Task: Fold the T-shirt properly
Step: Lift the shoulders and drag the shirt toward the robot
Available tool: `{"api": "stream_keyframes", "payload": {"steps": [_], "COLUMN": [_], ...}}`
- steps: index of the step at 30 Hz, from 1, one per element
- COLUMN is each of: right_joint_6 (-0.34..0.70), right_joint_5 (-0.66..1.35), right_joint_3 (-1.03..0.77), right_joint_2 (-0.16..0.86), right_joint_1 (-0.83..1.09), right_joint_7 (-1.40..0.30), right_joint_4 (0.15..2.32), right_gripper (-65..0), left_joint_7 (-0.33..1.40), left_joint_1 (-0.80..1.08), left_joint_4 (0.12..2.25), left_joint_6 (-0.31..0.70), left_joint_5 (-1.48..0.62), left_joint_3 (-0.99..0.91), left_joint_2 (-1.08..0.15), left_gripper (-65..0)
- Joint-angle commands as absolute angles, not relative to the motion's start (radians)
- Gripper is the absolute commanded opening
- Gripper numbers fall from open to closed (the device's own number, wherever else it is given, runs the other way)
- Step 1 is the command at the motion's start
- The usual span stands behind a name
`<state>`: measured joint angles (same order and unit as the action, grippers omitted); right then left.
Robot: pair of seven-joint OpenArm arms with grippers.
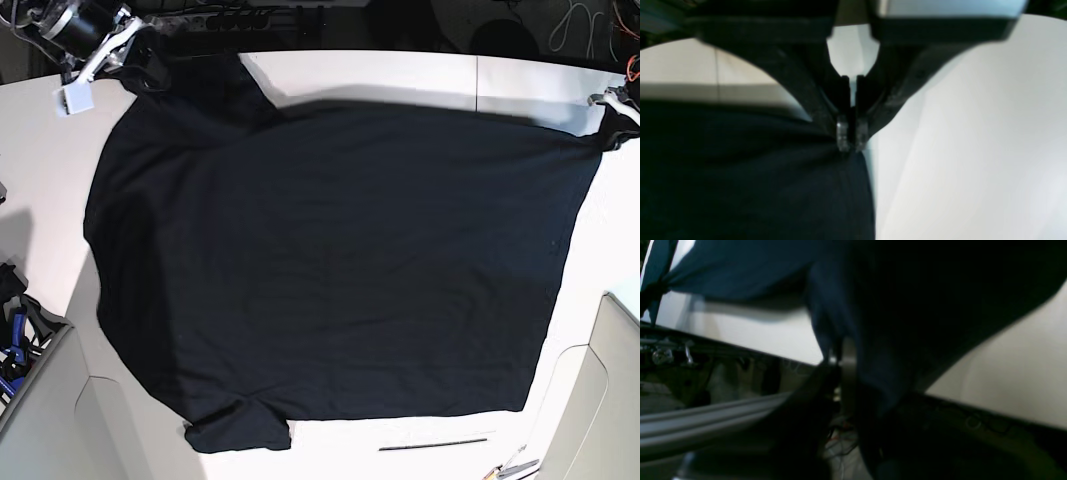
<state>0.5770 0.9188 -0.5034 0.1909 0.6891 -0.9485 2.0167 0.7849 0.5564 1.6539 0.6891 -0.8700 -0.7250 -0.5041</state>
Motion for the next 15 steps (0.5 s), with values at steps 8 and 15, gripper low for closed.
{"api": "stream_keyframes", "payload": {"steps": [8, 15], "right_joint_6": [0.584, 0.584], "right_joint_5": [0.926, 0.84], "right_joint_3": [-0.517, -0.517], "right_joint_2": [0.199, 0.2], "right_joint_1": [0.59, 0.403], "right_joint_7": [-0.93, -0.916], "right_joint_4": [2.035, 2.031], "right_gripper": [-65.0, -65.0], "left_joint_7": [0.702, 0.642], "left_joint_1": [0.493, 0.39], "left_joint_4": [1.669, 1.668], "left_joint_6": [0.698, 0.698], "left_joint_5": [-0.897, -0.807], "left_joint_3": [-0.734, -0.714], "left_joint_2": [-0.527, -0.527], "left_gripper": [-65.0, -65.0]}}
